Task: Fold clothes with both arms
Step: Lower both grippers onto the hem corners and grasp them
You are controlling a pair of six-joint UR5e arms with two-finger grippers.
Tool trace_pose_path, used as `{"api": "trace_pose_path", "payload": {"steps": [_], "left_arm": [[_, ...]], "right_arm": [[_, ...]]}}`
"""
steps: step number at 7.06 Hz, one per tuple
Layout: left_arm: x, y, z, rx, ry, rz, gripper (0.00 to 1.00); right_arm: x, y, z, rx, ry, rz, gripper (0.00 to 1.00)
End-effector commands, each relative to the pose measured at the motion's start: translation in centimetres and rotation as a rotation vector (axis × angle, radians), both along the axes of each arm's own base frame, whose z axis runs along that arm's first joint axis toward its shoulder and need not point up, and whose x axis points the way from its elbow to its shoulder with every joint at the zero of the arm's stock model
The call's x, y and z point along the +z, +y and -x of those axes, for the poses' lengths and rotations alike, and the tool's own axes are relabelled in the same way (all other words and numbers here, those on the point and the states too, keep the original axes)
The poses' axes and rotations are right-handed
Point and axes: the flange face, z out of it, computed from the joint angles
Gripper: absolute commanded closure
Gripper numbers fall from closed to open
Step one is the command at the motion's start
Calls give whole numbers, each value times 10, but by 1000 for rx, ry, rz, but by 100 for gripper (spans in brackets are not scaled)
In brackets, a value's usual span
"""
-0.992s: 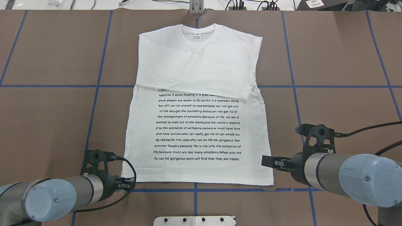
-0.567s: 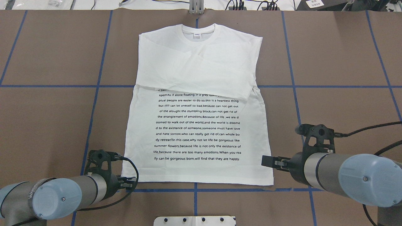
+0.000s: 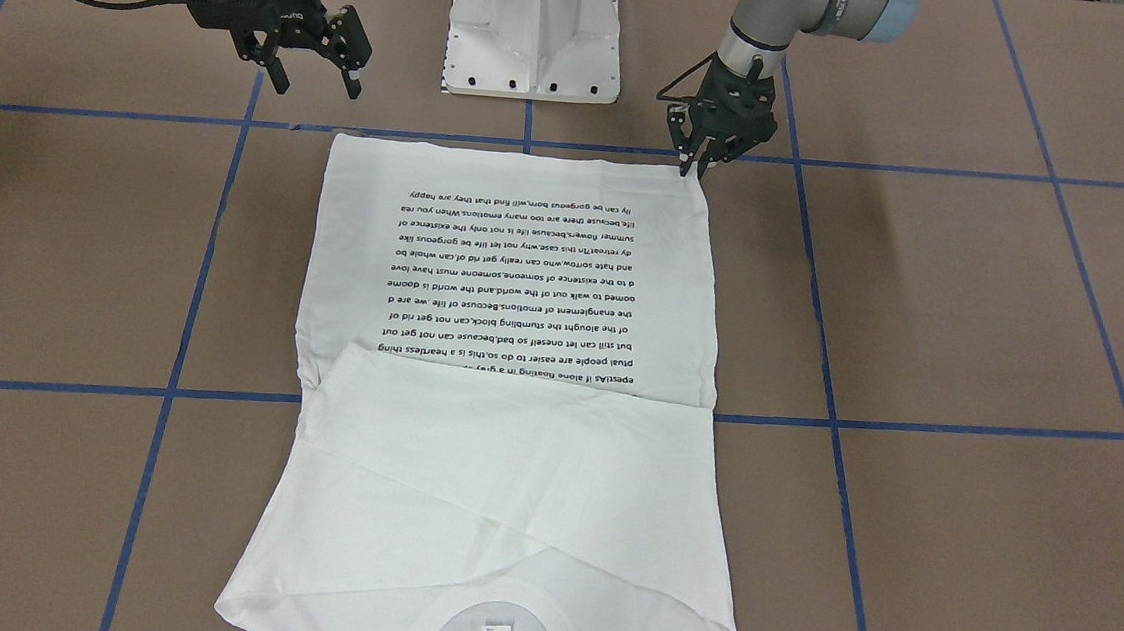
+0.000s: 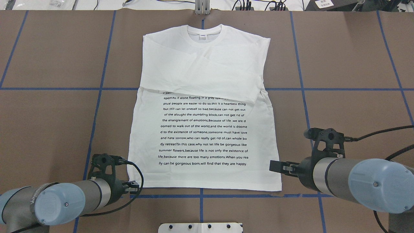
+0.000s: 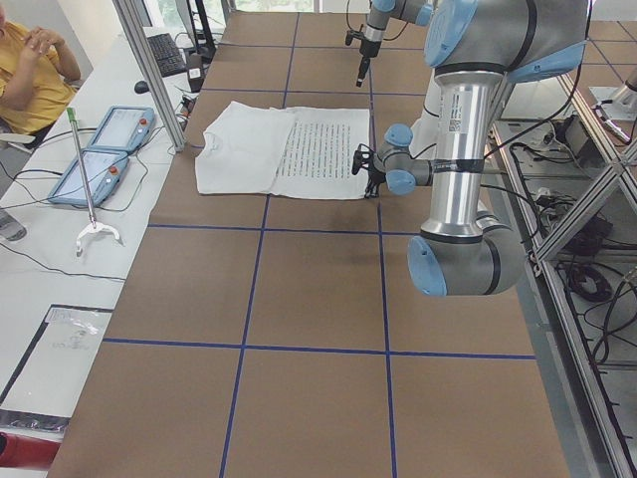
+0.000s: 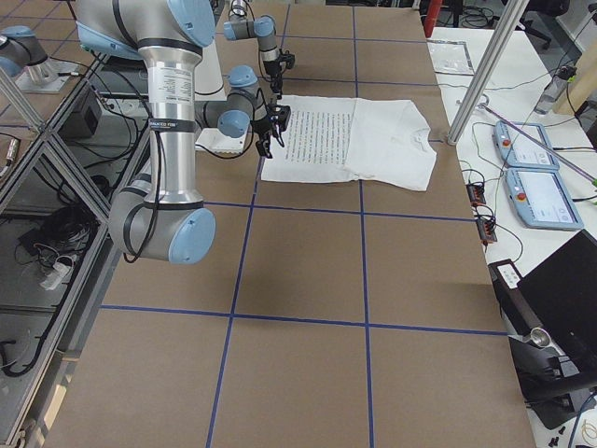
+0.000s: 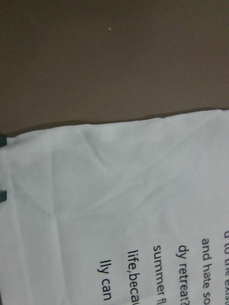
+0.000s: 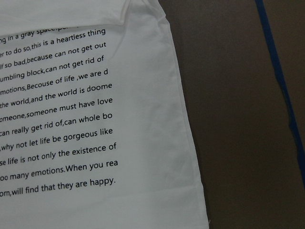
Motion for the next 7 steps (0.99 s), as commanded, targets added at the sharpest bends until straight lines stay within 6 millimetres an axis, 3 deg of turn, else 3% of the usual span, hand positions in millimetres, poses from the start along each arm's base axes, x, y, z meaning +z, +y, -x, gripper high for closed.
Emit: {"api": "trace_pose_path", "payload": {"steps": [1,3,5,6,7], "left_arm": [[-14,-5,9,-8,30,-7,100],[-66,-7,41,-17,142,-24,100],[-103,-11,66,-22,229,-32,100],[-108,-13,71,-28,243,-35,100],[-109,-18,74,-40,244,-39,100]], "right_arm": [[1,0,-1,0,-6,-6,0],[31,2,-9,5,-70,-25,0],[74,16,8,39,-68,-85,0],[87,28,26,78,-50,-120,3],[85,39,37,104,-64,-114,14]]}}
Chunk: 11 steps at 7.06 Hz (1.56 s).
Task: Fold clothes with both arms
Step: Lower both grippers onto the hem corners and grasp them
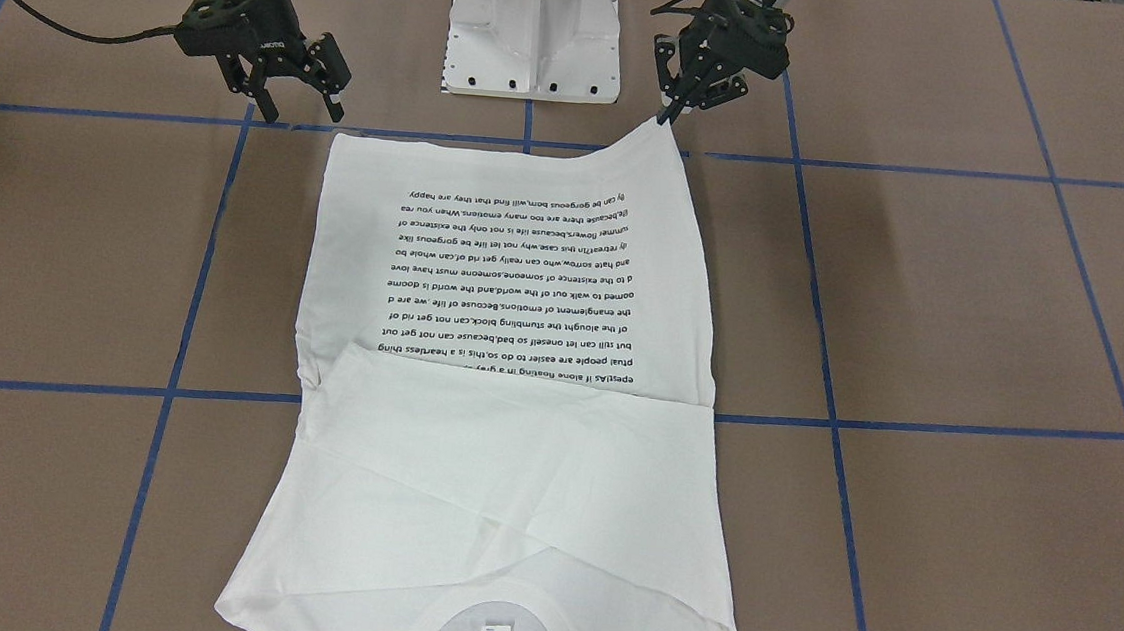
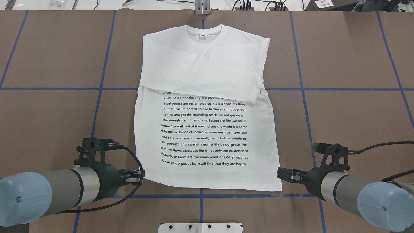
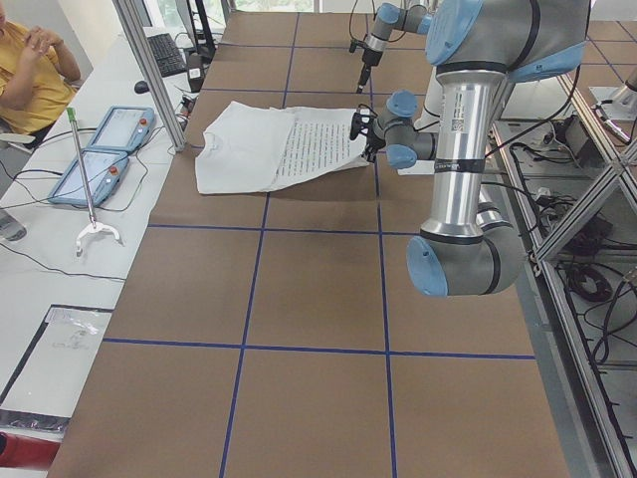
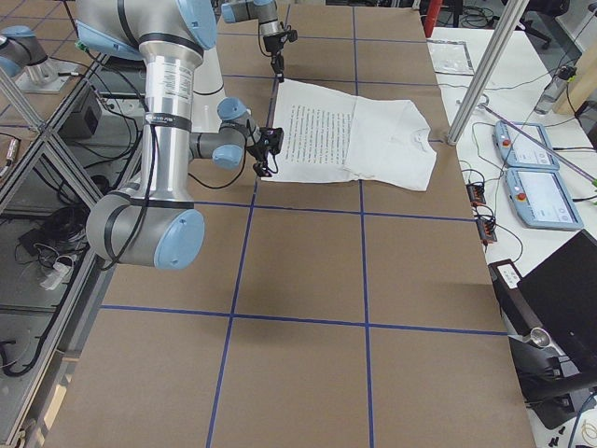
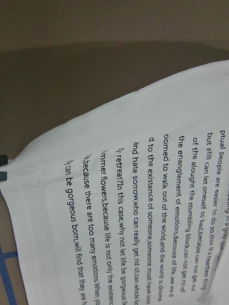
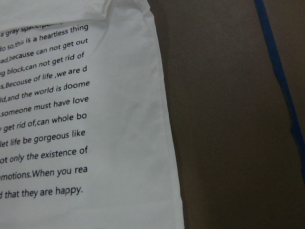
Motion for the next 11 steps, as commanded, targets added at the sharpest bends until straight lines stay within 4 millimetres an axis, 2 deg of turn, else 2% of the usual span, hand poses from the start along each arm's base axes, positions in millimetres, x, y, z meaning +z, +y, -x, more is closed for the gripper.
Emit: {"api": "trace_pose_path", "payload": {"steps": [1,2,7,11], "left_arm": [[-6,-5,7,-13,15,-4,100],[-9,-6,6,-14,20,-5,100],[-9,-6,6,-16,20,-6,100],[-7,-7,6,-17,17,-5,100]], "right_arm": [[24,16,24,39,30,-17,22],[23,21,36,34,28,-24,36],[35,38,50,4,71,-33,39],[30,44,60,1,60,-45,48]]}}
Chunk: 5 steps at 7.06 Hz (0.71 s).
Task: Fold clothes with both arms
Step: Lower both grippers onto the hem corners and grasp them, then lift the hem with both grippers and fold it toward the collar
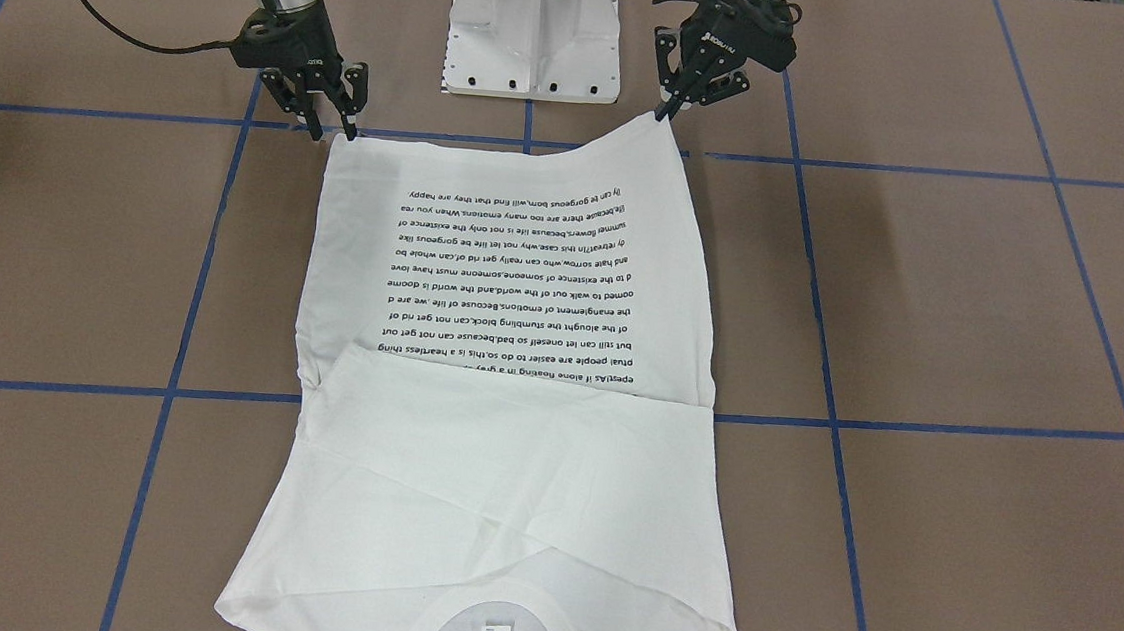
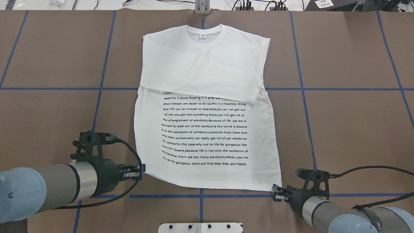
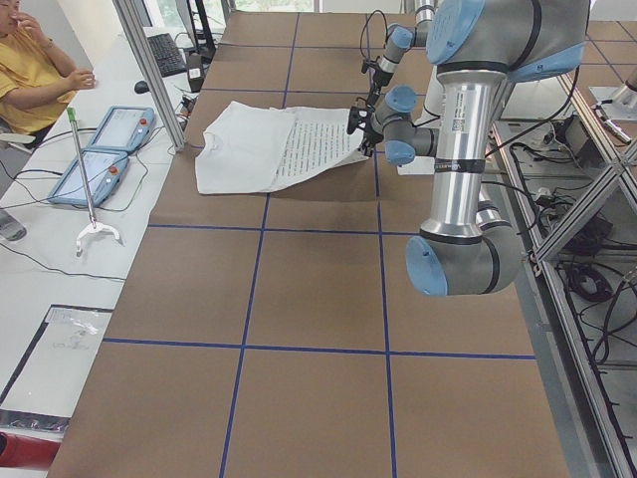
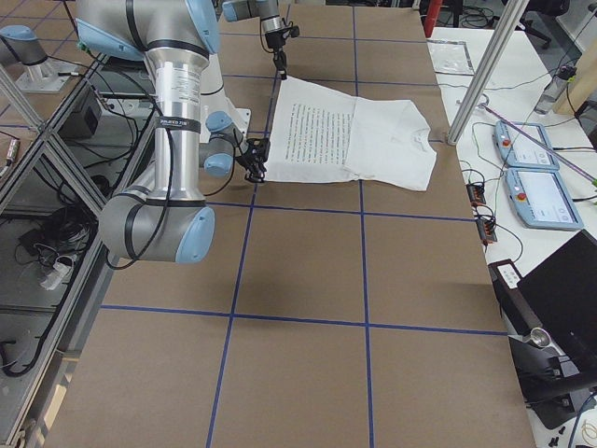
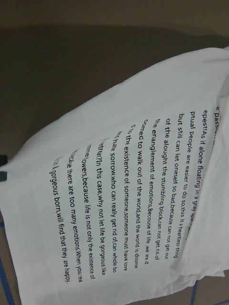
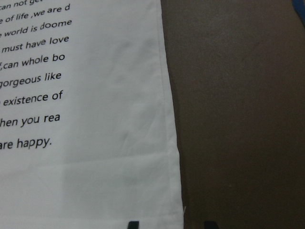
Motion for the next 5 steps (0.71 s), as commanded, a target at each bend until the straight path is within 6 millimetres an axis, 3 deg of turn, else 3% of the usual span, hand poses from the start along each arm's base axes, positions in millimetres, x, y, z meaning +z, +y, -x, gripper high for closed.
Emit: {"api": "trace_pose_path", "payload": {"steps": [1,3,5], "left_arm": [[0,0,0,0,-1,0,100],[0,0,0,0,0,0,100],[1,0,0,0,-3,1,100]], "right_arm": [[1,1,7,0,12,-2,50],[-1,3,12,2,28,-9,58],[-4,2,14,5,29,-13,100]]}}
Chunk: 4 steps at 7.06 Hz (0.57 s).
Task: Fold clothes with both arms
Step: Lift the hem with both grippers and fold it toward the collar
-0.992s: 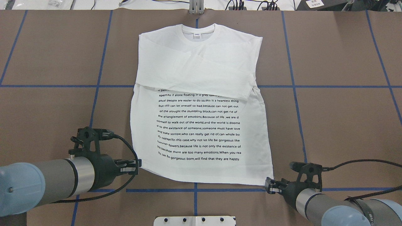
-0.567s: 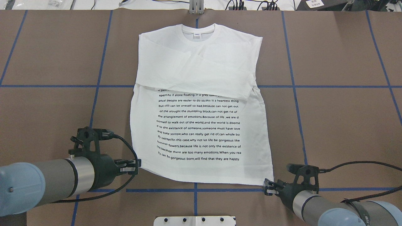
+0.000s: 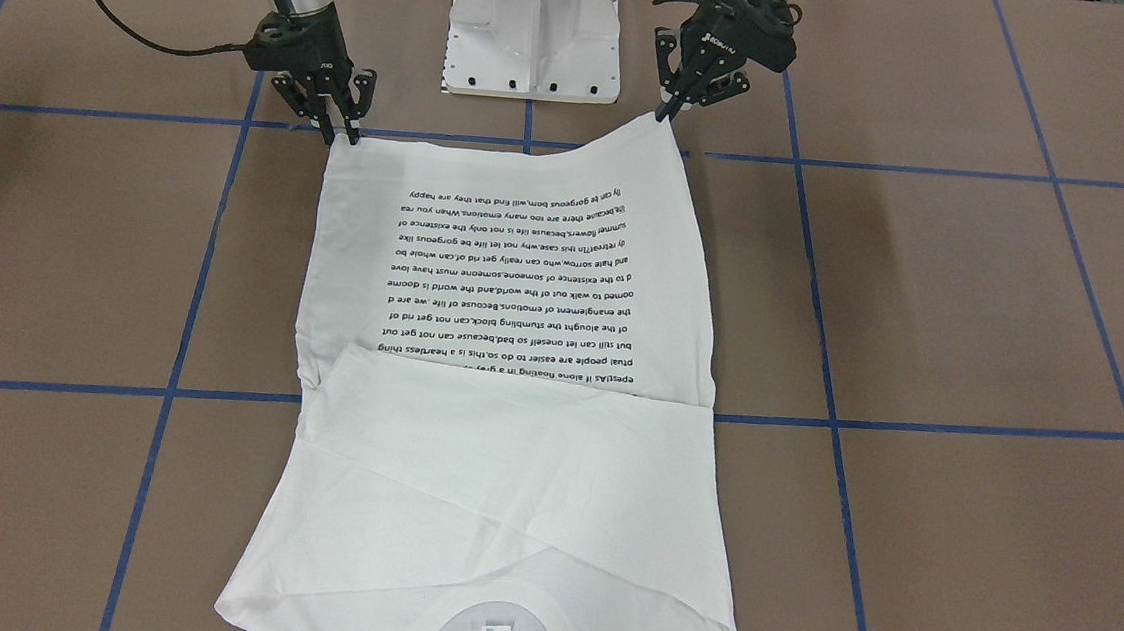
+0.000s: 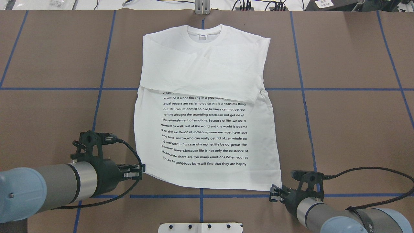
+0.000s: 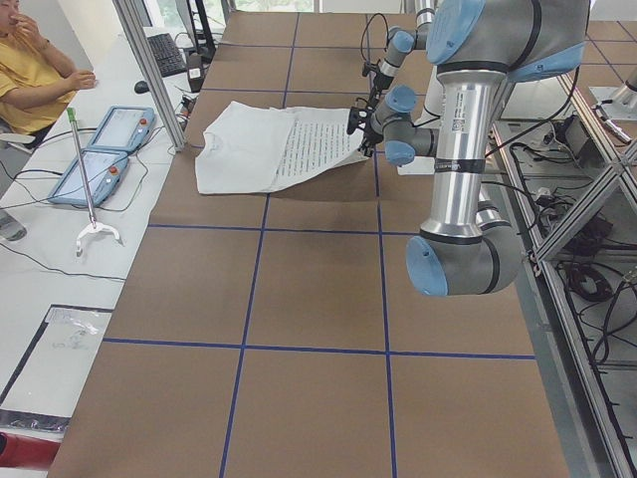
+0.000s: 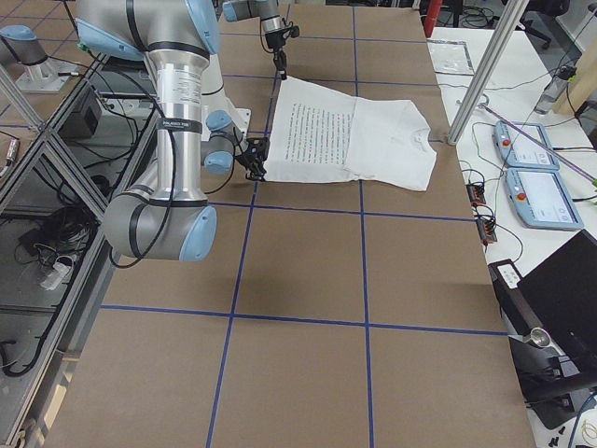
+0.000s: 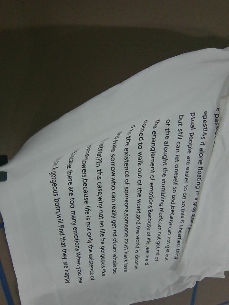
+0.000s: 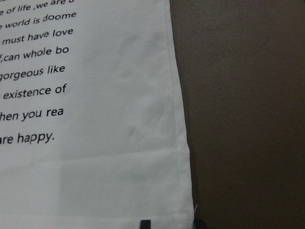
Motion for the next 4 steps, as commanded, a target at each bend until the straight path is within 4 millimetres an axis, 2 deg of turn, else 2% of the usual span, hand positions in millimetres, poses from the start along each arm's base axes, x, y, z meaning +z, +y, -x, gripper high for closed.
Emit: {"api": "trace_pose_path", "payload": {"steps": [1,2,3,4], "left_arm": [[0,0,0,0,-1,0,100],[0,0,0,3,1,1,100],[-4,1,6,5,5,-5,100],[-11,4,16,20,13,-4,100]], "right_arm": [[-4,-2,-1,3,-1,-2,100],[-14,-5,-10,7,21,0,100],[-50,-4,-42,-9,21,14,100],[-100,-5,-85,-50,56,72,100]]}}
